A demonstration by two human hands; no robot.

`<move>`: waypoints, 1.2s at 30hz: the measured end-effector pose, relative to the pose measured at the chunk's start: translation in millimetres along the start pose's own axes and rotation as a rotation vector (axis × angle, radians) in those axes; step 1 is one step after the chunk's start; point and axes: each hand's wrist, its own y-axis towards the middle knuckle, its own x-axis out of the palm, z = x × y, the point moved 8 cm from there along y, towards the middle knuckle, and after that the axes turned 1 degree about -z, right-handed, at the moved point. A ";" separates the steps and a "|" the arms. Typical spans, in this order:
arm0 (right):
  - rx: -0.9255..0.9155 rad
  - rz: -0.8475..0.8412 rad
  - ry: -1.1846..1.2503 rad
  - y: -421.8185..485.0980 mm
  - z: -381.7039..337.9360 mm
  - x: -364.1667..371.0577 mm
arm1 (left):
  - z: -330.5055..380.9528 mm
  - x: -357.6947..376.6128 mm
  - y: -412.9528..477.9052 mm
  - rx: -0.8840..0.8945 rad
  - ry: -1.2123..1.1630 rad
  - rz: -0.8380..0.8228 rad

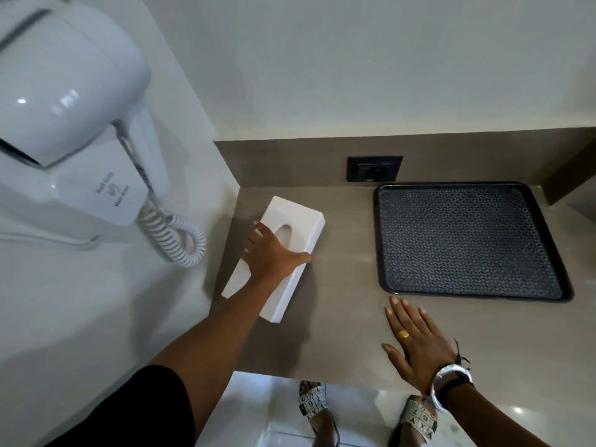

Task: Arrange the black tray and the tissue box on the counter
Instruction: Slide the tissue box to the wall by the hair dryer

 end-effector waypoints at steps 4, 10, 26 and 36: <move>-0.003 0.020 0.022 -0.3 1.0 -0.6 | -9.0 -14.3 32.7 -0.164 -0.053 0.024; -0.004 0.015 0.010 0.3 0.1 -1.9 | -17.5 -4.6 49.6 -0.304 -0.066 0.040; 0.016 -0.072 0.000 1.5 0.5 -2.0 | -19.6 34.2 -35.5 0.419 0.169 0.286; 0.013 -0.050 -0.015 1.9 -1.9 -3.7 | -28.5 38.9 -39.0 0.416 0.270 0.301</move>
